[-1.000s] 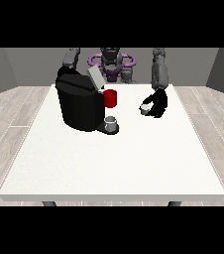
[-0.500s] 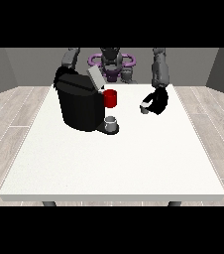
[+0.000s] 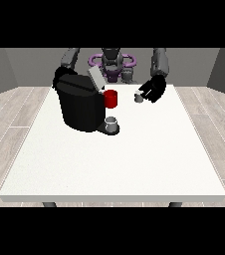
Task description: Insert the coffee pod into the coffee machine and close the lid
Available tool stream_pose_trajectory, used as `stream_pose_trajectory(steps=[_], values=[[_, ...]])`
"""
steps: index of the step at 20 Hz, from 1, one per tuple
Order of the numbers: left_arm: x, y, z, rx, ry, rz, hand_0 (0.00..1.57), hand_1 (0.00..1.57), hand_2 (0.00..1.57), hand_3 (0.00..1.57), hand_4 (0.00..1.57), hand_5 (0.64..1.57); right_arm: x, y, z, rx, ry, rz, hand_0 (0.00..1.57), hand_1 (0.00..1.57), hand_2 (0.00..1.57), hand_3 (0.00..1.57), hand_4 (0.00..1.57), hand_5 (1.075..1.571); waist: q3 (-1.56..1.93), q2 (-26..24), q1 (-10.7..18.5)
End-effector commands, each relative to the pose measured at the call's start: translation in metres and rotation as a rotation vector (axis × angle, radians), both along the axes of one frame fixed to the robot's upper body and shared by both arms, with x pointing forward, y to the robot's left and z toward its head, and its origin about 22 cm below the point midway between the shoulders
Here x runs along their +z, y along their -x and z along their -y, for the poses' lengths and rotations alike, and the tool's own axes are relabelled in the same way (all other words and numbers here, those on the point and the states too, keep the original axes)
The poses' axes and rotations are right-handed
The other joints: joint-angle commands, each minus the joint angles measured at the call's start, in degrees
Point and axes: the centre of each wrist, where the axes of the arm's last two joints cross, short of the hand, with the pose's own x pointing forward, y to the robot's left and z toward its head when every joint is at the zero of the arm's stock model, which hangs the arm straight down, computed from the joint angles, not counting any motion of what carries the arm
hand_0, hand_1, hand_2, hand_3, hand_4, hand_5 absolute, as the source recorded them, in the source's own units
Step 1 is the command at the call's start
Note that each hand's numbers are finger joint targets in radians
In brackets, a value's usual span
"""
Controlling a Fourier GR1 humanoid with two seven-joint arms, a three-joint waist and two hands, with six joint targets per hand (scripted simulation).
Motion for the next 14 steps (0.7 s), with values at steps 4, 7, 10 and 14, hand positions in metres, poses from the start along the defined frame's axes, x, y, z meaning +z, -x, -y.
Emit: stream_pose_trajectory(steps=[4,7,10,14], values=[[0.070,-0.019,-0.001,-0.074,-0.002,0.048,1.25,1.25,1.33,1.29,0.57,1.571,-0.006,-0.006,0.002,0.016,0.021,0.016,0.00,0.00,0.00,0.00,0.46,1.571,0.00,-0.2,0.6],[0.031,-0.013,0.026,-0.040,0.001,-0.004,1.25,1.25,1.33,1.29,0.57,1.571,-0.022,0.012,-0.006,0.037,-0.004,-0.039,0.00,0.00,0.00,0.00,0.50,1.571,-0.01,-3.2,-1.2],[0.044,-0.015,0.012,-0.050,0.023,0.034,1.27,1.27,1.34,1.29,0.55,1.571,-0.013,0.006,0.009,0.006,-0.009,0.004,0.00,0.00,0.00,0.00,0.48,1.571,-0.01,-1.3,-1.6],[0.096,-0.028,0.023,-0.048,0.006,0.103,1.07,1.07,1.22,1.23,0.52,1.571,-0.001,-0.007,-0.005,0.038,-0.012,0.052,0.00,0.00,0.00,0.00,0.50,1.571,0.00,-0.3,-2.2]])
